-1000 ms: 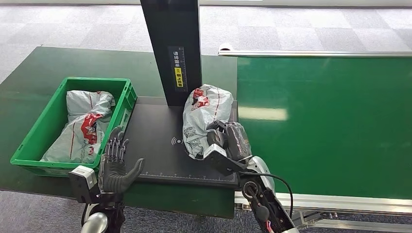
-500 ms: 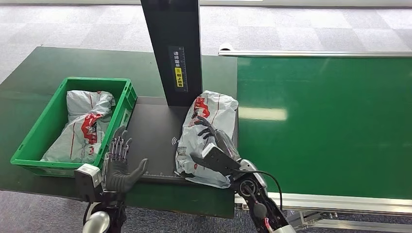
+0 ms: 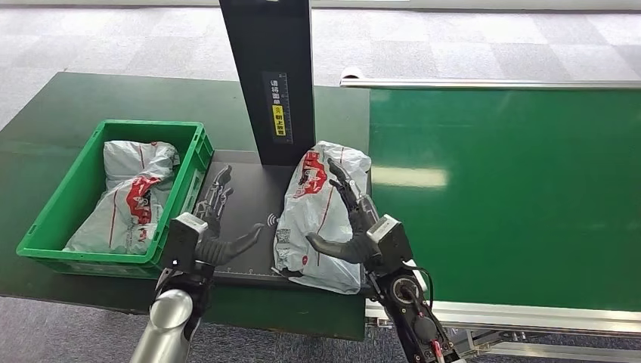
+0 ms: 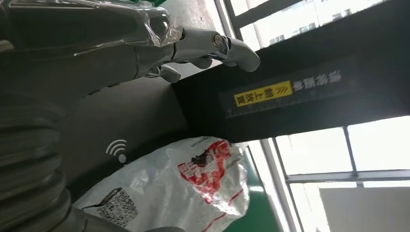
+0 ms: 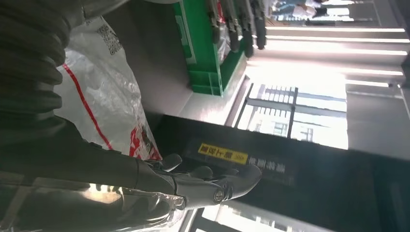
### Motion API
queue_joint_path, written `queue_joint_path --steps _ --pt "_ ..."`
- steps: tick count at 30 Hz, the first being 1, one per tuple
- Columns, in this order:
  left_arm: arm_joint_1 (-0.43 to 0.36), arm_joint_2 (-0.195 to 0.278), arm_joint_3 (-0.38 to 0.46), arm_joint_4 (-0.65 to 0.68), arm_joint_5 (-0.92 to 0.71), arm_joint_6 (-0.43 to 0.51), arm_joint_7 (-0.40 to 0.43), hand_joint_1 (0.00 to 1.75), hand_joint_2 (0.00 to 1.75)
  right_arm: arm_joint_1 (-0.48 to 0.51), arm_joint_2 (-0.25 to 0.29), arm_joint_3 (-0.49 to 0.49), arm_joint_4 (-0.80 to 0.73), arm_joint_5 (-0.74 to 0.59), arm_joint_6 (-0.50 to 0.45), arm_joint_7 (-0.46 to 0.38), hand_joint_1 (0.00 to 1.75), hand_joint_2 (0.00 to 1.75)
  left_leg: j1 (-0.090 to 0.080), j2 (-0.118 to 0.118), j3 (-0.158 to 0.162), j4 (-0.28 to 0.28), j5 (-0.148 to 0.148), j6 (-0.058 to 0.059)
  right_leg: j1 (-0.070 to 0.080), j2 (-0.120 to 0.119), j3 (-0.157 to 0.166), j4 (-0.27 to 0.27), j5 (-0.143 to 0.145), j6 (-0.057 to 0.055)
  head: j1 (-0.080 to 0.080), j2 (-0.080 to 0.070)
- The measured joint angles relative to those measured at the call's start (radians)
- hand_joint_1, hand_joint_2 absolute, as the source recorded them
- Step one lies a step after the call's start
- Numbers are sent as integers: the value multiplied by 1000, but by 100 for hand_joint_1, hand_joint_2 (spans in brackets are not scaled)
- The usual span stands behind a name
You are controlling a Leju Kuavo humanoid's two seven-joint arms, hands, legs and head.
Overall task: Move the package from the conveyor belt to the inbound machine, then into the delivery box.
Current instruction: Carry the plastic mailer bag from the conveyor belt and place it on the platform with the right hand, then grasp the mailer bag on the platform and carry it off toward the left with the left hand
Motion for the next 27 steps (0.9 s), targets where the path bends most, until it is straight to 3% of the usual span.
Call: queue_joint_path --steps 5,14,19,27 --pt "-68 -25 -96 151 -227 71 64 0 175 79 -9 -113 -149 -41 -25 8 0 175 -1 0 0 0 0 0 -1 0 0 0 0 0 0 0" --pt "-259 -80 -204 573 -539 356 130 0 175 117 -12 -230 -279 -25 -37 -10 0 175 0 0 0 1 0 0 -1 0 0 0 1 0 0 0" --pt "-316 -93 -235 702 -582 390 157 0 175 123 -17 -255 -311 -27 -42 -14 0 175 0 0 0 0 0 1 -1 0 0 0 1 0 0 0" --pt "-357 -99 -252 778 -588 396 162 0 175 127 -20 -268 -327 -28 -43 -14 0 175 0 0 0 0 1 1 -1 0 1 0 1 1 0 0"
